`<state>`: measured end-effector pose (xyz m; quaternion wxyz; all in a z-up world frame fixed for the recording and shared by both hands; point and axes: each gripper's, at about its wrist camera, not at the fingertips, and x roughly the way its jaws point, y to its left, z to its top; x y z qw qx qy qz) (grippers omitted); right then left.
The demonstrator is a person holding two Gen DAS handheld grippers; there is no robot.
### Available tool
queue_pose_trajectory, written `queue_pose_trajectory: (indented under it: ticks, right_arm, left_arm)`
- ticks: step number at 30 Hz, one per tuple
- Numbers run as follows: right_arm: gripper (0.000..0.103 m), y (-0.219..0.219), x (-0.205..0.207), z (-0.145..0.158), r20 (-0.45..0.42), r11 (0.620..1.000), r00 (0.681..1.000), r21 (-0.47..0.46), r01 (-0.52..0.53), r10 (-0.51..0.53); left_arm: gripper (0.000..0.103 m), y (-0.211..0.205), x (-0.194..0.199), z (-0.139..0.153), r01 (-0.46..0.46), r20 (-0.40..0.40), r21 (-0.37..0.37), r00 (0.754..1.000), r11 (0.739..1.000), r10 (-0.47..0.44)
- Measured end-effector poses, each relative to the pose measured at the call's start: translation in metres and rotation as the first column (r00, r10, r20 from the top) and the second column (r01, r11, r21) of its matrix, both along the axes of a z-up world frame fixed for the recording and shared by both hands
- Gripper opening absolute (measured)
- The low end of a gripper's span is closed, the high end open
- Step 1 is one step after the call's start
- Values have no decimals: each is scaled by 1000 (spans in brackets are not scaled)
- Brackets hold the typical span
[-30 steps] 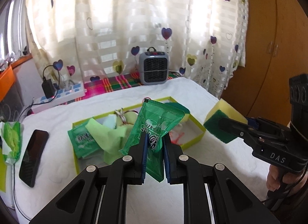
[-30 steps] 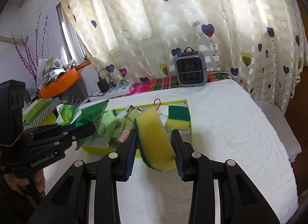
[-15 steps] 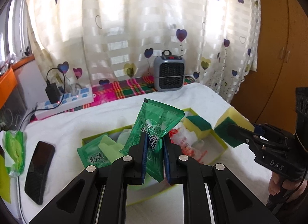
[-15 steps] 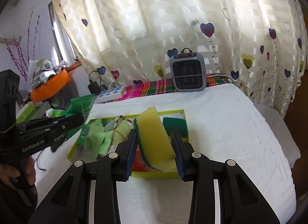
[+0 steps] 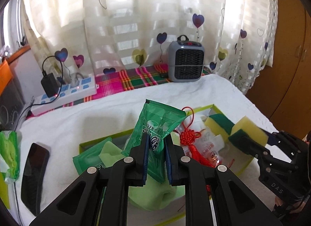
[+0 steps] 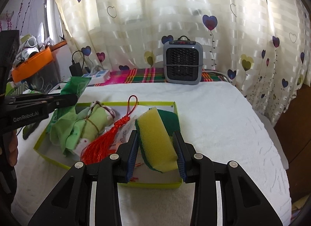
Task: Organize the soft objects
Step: 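Lift the sponge and tea packet and carry both over the box, then lower the sponge and tea packet into the box and open both grippers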
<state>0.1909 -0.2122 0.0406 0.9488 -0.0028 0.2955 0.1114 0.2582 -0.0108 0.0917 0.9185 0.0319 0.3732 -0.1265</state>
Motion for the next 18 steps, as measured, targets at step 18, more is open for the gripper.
queue_pose_trajectory:
  ticks: [18]
  right_arm:
    - [37,15,-2,-10,5,994,1000,-107,2,-1]
  left_arm:
    - [14,-54,15,-8,85,2,34,996,996,-85]
